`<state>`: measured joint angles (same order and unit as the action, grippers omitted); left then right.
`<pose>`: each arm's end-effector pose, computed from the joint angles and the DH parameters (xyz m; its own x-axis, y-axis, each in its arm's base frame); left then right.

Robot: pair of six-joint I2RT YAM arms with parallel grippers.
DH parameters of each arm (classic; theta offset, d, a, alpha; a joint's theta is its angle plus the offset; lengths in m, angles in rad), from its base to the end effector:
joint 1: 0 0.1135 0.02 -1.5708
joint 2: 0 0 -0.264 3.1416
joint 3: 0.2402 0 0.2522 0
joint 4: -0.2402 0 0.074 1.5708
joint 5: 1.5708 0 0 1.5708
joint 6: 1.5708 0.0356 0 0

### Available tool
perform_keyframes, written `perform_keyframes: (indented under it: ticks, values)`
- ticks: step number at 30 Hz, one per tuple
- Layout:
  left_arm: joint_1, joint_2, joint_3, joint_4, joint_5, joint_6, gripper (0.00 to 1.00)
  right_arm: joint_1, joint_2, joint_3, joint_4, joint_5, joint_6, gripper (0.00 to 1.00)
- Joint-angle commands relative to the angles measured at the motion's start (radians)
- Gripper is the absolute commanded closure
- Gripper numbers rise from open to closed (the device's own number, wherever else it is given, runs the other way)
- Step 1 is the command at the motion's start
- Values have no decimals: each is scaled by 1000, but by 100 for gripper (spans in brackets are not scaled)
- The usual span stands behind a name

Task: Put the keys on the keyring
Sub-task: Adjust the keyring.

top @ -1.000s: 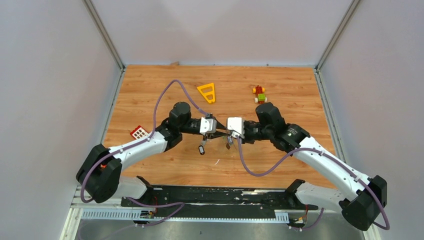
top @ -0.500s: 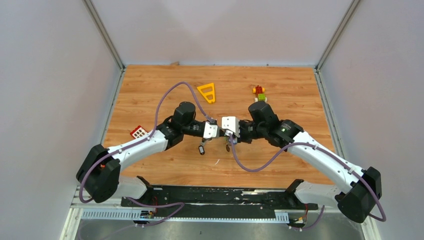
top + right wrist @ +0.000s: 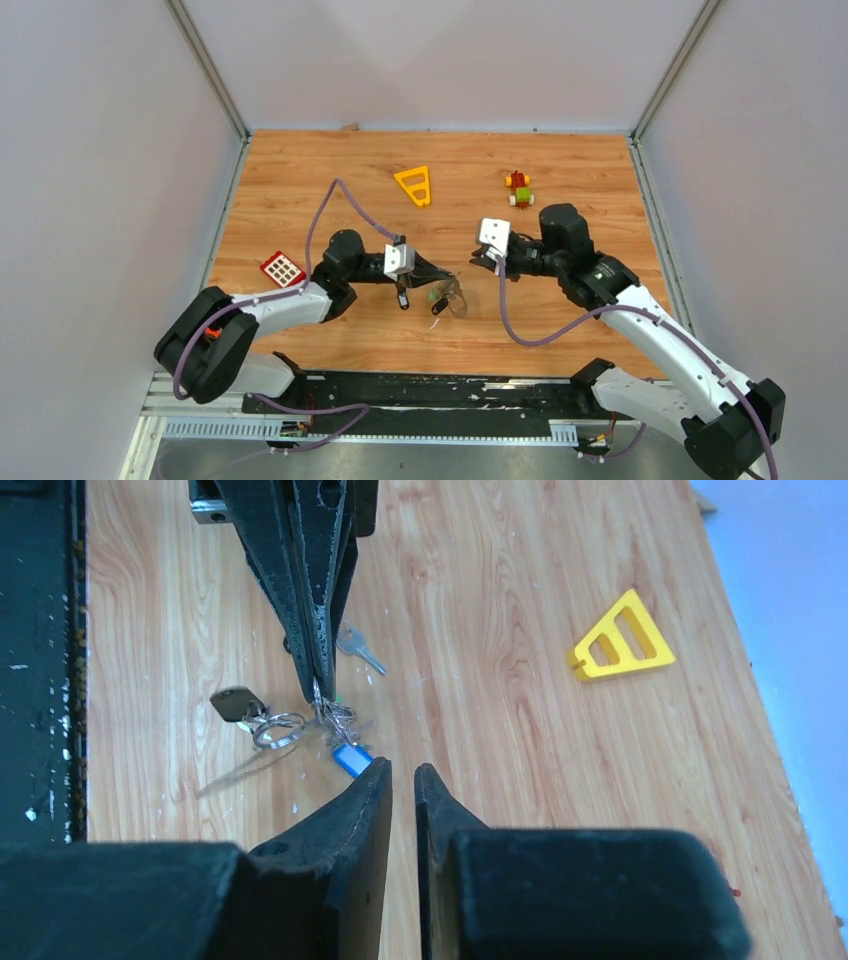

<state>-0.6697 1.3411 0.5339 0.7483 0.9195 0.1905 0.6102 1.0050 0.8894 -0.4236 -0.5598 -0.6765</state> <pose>0.1926 -0.1886 0.2295 0.1438 0.0326 -0.9891 0.9894 -0.0242 0.1431 0.1679 0.1405 0.3142 0.2097 -0.5007 -0.8398 -0.9333 0.1537 -0.3246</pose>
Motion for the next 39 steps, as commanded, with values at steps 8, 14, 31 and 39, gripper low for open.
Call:
perform_keyframes:
  ticks: [8,14,31,39]
  values:
    - [1,172,-51,858,40,-540,100,-56,-112,-49,44,-275,-2,87]
    - [0,177,-50,859,32,-540,100,-57,-96,-55,42,-328,-13,87]
    - [-1,188,-42,858,63,-552,100,-41,-10,-27,75,-352,11,80]
    - [-4,195,-39,858,69,-556,100,-26,7,-22,83,-342,13,84]
